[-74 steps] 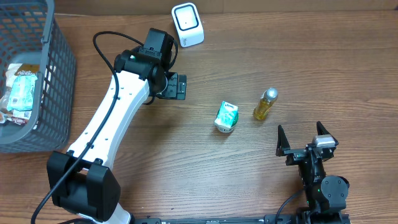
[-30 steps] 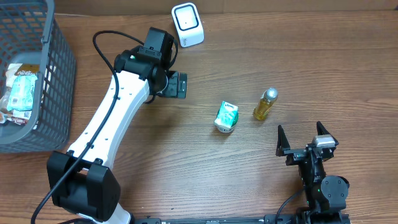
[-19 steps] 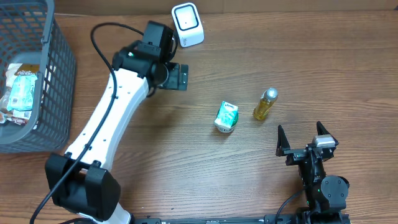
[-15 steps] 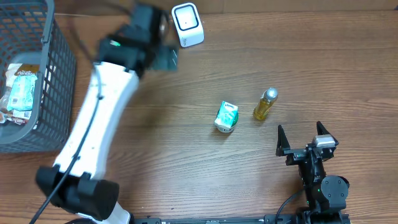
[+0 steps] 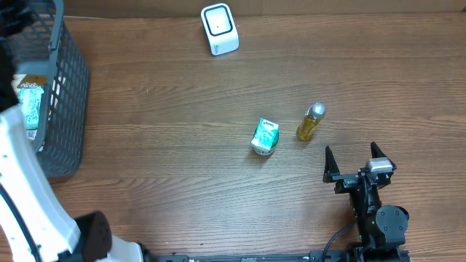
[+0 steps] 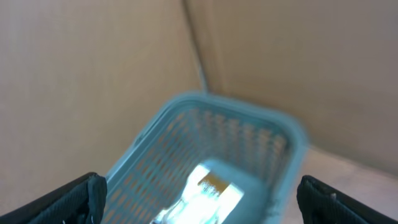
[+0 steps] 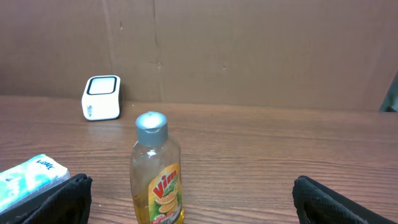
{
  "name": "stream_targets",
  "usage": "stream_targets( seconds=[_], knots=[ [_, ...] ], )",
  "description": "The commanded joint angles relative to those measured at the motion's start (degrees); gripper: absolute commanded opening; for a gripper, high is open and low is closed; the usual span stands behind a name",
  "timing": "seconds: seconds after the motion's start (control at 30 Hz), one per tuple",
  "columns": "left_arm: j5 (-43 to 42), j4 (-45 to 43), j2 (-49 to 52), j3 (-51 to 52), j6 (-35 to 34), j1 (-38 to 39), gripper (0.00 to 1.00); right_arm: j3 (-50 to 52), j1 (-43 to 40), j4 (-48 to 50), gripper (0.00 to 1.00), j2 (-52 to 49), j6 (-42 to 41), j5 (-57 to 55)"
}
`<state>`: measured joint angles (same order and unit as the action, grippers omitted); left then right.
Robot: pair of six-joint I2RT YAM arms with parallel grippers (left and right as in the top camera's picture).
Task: Scan the item barcode
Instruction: 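Move the left gripper into the grey basket and reach down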
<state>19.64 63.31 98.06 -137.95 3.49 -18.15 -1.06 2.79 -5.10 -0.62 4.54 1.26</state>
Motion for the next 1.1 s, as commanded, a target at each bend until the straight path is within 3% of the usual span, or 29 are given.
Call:
stream_targets(
  seconds=[0.0, 0.27, 0.57, 1.07],
  knots=[
    [-12.3, 1.4, 4.2, 2.3, 2.1, -7.6, 1.0, 0.6, 0.4, 0.3, 1.0, 0.5, 0.0, -0.1],
    [-19.5, 1.4, 11.1, 9.1, 4.5, -17.6, 0.99, 0.6, 0.4, 0.3, 1.0, 0.5, 0.0, -0.1],
    [-19.7, -0.1, 20.5, 16.0, 12.6, -17.8, 1.0, 0.6, 0.4, 0.3, 1.0, 0.5, 0.0, -0.1],
    [-19.1, -0.7, 32.3, 16.3, 21.8, -17.9, 0.99, 0.6, 0.4, 0.3, 1.0, 0.5, 0.0, -0.1]
  ],
)
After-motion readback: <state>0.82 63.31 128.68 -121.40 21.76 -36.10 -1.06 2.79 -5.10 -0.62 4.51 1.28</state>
